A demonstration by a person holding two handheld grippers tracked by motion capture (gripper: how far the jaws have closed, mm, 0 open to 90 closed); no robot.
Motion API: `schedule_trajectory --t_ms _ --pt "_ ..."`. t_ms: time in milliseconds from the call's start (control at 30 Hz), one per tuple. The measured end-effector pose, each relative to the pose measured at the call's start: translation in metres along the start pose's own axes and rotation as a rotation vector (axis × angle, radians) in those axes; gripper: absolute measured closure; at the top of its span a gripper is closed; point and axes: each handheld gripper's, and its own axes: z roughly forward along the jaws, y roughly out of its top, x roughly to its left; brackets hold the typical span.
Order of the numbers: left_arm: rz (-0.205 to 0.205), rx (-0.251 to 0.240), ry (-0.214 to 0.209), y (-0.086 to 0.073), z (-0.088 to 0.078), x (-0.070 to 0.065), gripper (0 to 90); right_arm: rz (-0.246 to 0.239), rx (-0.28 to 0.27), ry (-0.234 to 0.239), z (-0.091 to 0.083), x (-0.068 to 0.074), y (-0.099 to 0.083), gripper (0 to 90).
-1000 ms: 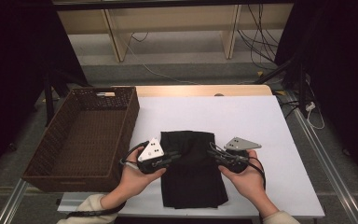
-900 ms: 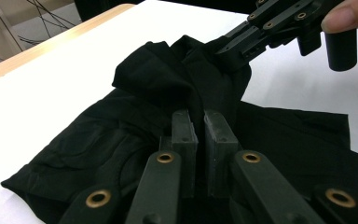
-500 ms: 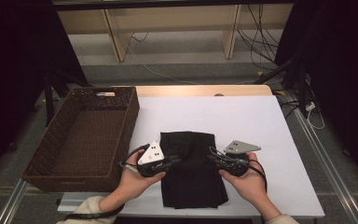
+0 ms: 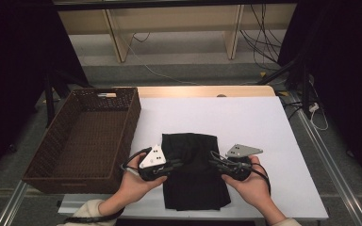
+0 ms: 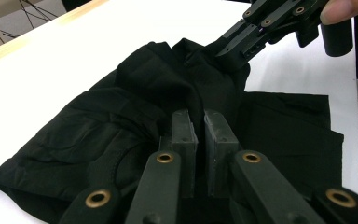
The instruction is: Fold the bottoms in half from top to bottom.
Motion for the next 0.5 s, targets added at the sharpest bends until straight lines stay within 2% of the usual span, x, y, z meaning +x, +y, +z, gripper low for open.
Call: schedule_trajectory --t_ms 500 --pt "-0.003 0.015 -0.013 -0.0026 -0.0012 -0.0031 83.6 -0.006 0.021 0.017 -0.0019 0.0030 -0.0032 83.7"
